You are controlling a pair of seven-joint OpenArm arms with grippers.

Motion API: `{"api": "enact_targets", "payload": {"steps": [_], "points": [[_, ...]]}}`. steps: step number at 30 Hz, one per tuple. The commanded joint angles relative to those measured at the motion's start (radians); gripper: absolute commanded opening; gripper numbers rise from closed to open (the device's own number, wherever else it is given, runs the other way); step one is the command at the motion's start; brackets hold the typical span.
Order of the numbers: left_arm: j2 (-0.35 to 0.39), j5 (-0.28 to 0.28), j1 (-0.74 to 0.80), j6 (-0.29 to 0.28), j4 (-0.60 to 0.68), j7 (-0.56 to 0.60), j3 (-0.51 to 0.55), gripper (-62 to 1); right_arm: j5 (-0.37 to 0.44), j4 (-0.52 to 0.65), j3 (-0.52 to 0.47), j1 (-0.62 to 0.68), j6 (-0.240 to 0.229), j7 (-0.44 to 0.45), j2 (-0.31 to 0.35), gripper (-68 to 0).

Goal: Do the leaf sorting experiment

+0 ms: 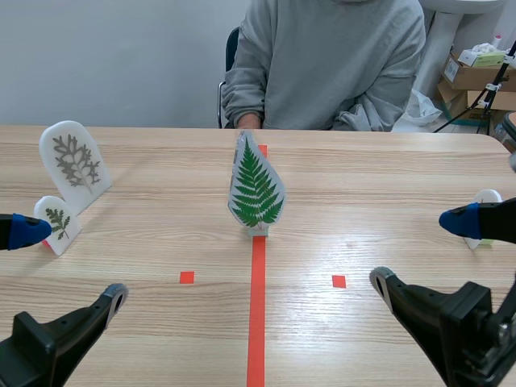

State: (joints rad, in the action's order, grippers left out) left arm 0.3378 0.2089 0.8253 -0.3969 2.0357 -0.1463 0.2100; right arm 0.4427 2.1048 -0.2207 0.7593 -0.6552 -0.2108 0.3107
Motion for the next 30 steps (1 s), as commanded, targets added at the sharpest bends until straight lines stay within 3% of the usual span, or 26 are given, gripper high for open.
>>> {"api": "enact_targets", "payload": {"steps": [1,30], "points": [[-0.005,0.007,0.003,-0.002,0.011,0.014,-0.002,1.4,0.014,-0.003,-0.003,-0.011,0.0,0.014,0.011,-9.1],[-0.044,0.007,0.003,-0.002,0.011,0.014,-0.002,1.4,0.013,-0.003,-0.003,-0.011,0.0,0.01,0.011,-9.1]]}}
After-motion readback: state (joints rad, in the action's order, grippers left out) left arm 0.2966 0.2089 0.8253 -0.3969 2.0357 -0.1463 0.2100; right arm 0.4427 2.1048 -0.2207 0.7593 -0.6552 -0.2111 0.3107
